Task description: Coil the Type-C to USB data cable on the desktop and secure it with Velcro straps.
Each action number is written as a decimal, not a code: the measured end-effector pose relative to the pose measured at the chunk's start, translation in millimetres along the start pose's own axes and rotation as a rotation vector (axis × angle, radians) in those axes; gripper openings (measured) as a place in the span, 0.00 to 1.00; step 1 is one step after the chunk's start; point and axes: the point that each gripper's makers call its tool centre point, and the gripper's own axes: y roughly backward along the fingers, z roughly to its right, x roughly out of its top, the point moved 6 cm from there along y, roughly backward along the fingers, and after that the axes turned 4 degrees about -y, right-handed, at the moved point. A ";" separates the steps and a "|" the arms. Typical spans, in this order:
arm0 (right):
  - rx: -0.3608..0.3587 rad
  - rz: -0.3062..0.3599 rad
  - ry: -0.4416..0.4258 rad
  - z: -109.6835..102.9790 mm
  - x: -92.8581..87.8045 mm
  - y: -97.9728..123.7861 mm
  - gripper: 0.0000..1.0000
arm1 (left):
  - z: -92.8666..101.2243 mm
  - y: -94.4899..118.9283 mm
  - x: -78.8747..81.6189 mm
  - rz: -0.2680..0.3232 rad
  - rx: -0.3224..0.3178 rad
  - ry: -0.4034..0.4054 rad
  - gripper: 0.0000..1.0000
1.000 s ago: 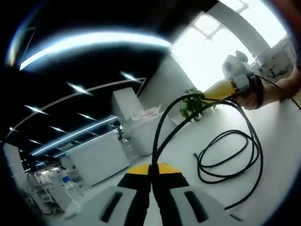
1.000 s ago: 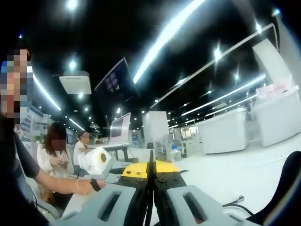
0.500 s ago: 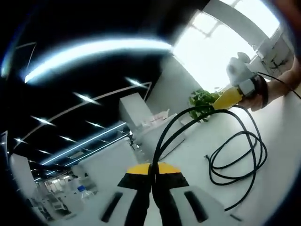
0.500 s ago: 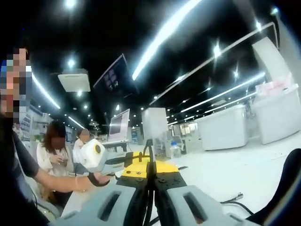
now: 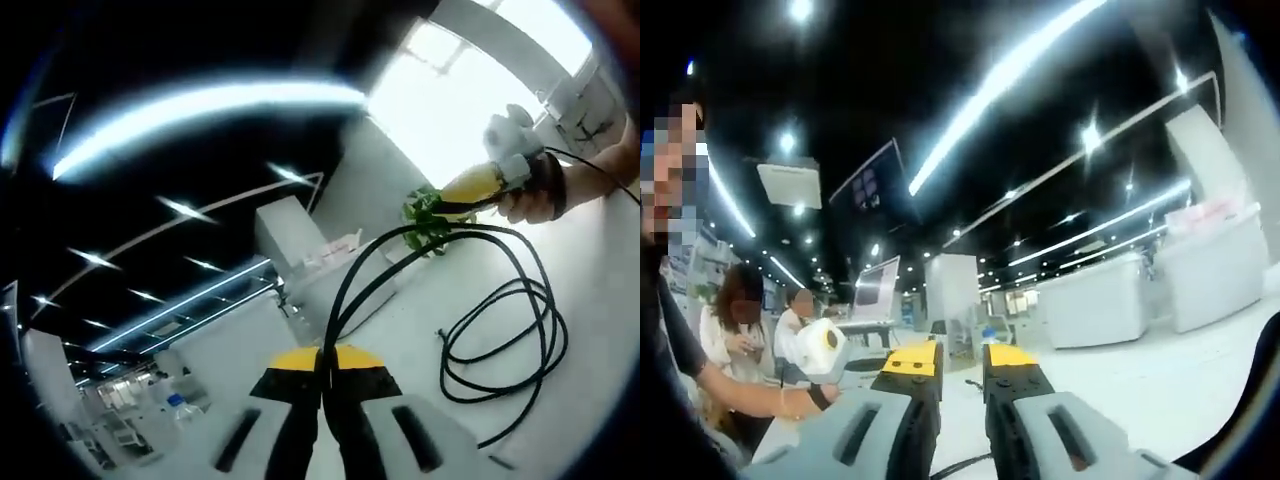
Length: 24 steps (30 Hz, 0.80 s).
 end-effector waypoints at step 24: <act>-0.217 -0.558 0.097 39.4 -97.7 8.8 0.23 | -10.2 1.8 -2.6 -0.010 0.047 0.052 0.05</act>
